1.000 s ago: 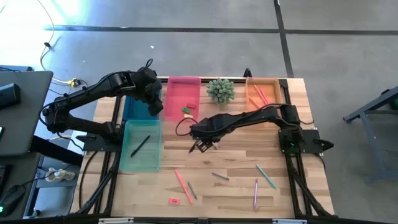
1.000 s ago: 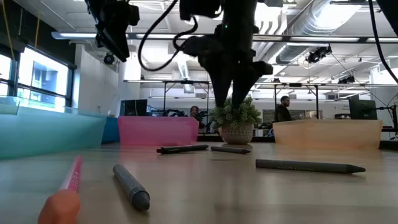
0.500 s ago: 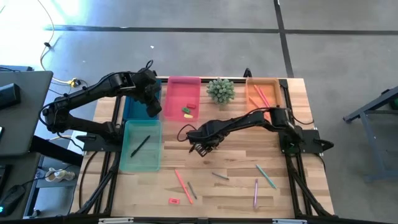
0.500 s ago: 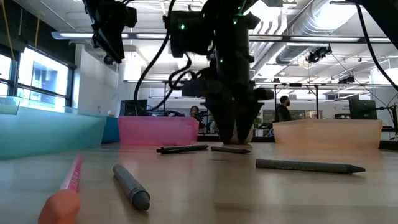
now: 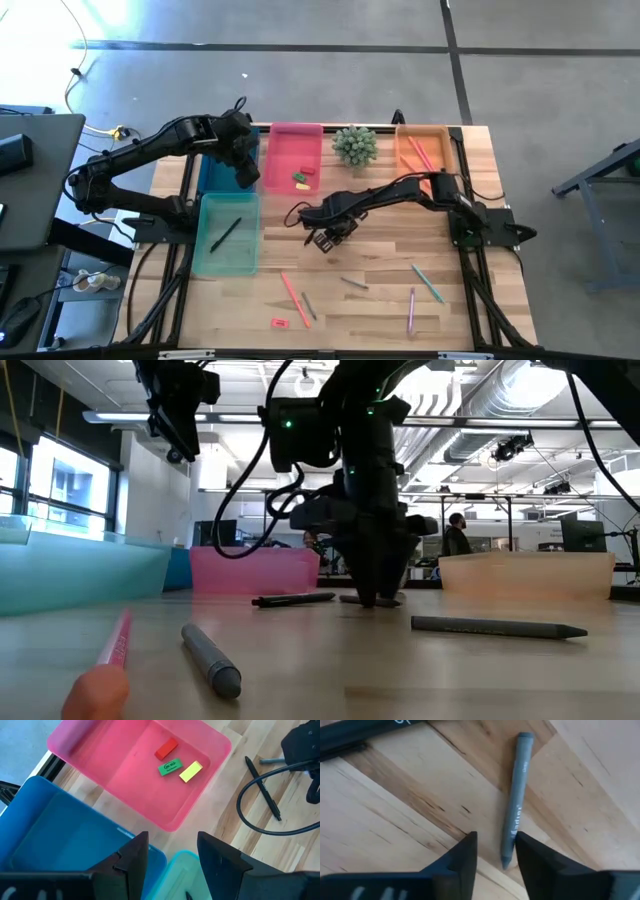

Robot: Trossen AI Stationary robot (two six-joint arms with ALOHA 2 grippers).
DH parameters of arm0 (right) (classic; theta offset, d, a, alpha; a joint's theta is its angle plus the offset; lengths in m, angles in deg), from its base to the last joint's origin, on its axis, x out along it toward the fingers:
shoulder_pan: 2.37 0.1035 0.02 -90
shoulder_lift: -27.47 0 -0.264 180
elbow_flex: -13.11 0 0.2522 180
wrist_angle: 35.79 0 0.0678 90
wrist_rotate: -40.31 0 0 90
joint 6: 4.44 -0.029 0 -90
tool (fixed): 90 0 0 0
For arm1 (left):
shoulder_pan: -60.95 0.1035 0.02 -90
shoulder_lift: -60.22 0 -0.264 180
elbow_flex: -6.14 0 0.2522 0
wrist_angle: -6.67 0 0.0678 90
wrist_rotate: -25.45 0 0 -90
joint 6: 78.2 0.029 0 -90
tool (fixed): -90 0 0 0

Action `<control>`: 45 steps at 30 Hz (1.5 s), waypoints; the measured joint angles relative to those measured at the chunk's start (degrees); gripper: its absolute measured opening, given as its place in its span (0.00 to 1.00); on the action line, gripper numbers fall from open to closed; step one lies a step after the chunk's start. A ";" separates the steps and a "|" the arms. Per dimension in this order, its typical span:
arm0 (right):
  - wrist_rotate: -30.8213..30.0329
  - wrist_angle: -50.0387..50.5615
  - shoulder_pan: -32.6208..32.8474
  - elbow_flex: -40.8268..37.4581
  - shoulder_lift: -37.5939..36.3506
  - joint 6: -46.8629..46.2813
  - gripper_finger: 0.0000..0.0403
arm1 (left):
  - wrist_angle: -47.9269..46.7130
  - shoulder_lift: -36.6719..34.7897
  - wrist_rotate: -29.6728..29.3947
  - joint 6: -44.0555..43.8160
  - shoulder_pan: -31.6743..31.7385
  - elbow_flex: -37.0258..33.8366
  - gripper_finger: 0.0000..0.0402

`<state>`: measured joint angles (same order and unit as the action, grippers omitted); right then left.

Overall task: Sort crayons/erasers/pens/pencils in bins
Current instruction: Put the gray crayon into the blue bin

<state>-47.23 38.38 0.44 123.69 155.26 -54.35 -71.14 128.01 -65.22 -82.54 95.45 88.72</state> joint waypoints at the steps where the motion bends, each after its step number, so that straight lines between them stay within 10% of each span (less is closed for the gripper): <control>1: 0.02 0.02 -0.18 0.00 0.02 0.02 0.26 | 0.00 0.00 0.00 0.00 0.00 0.00 0.39; 16: -0.31 2.14 -0.47 0.00 0.15 1.39 0.01 | -0.52 0.02 0.00 1.55 0.00 0.00 0.39; 45: -0.57 1.95 0.56 -0.31 -6.28 0.76 0.01 | -4.95 0.04 -0.02 6.01 0.00 0.00 0.39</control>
<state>-47.80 40.33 1.01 123.38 148.98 -53.59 -76.09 128.06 -65.24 -76.53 95.45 88.72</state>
